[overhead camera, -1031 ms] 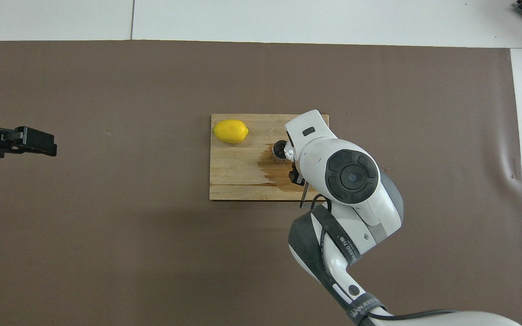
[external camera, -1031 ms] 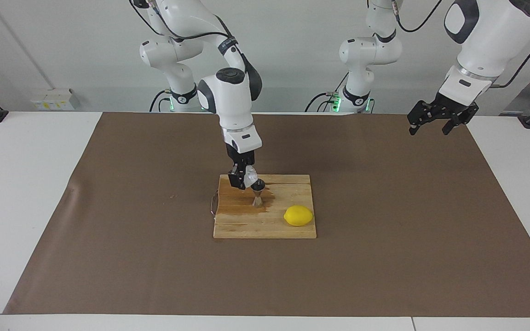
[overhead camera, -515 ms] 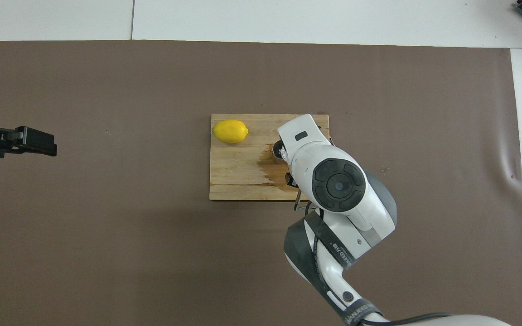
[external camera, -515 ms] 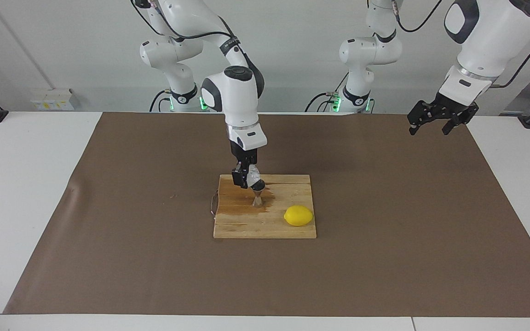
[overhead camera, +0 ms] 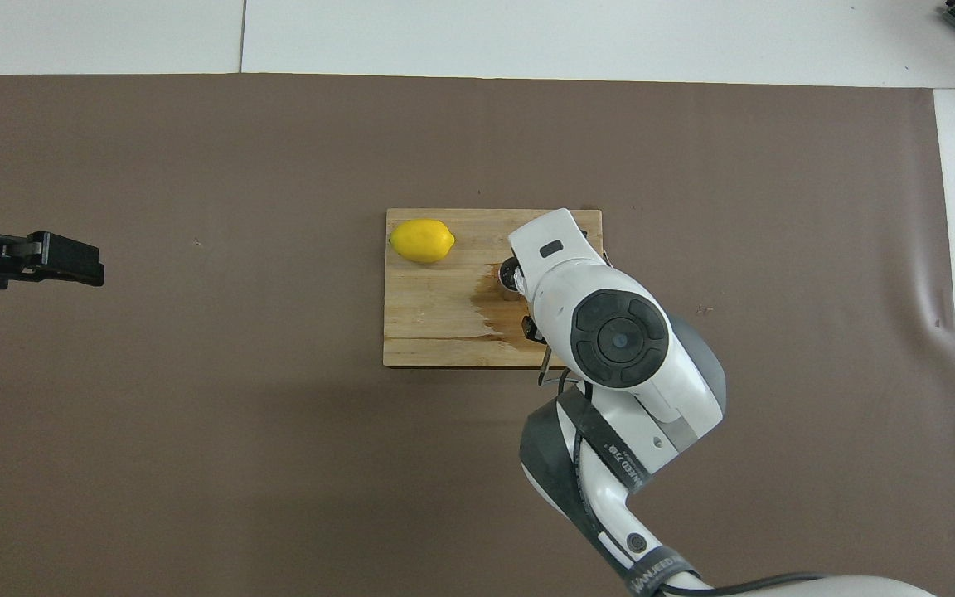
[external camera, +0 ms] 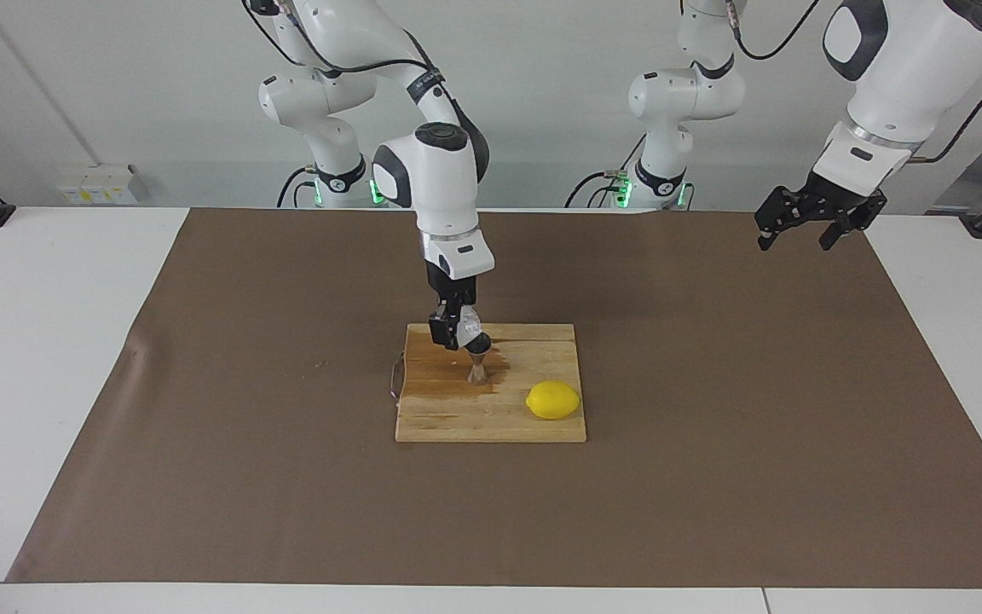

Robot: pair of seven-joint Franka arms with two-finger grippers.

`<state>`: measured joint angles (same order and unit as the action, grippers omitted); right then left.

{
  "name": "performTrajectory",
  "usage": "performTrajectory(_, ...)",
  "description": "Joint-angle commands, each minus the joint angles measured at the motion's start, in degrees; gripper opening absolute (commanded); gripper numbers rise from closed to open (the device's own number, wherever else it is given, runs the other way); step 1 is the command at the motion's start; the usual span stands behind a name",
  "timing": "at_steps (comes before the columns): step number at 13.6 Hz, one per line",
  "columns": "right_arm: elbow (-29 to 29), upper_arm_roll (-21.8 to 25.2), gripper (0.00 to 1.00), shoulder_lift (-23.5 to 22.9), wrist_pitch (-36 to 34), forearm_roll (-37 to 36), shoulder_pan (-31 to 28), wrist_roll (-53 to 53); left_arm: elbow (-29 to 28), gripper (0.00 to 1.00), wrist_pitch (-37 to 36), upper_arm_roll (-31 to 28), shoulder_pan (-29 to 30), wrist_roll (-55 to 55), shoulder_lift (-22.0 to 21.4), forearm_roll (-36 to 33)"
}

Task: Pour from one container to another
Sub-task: 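Tilt the white cup with the right gripper to pour into the metal cup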

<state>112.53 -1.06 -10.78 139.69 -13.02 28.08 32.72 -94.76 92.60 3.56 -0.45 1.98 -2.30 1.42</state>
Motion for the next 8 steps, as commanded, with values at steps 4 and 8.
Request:
performTrajectory(4,0.32,-0.43,0.03,-0.38,1.72,3.69,-1.36,-2.41,-0.60,1.00,-0.49,0.22,0.54,-0.57,-0.68,-0.36)
performTrajectory(8,0.32,-0.43,0.03,-0.47,2.95,8.70,-1.36,-2.05,-0.60,1.00,-0.49,0.22,0.54,-0.57,-0.68,-0.36)
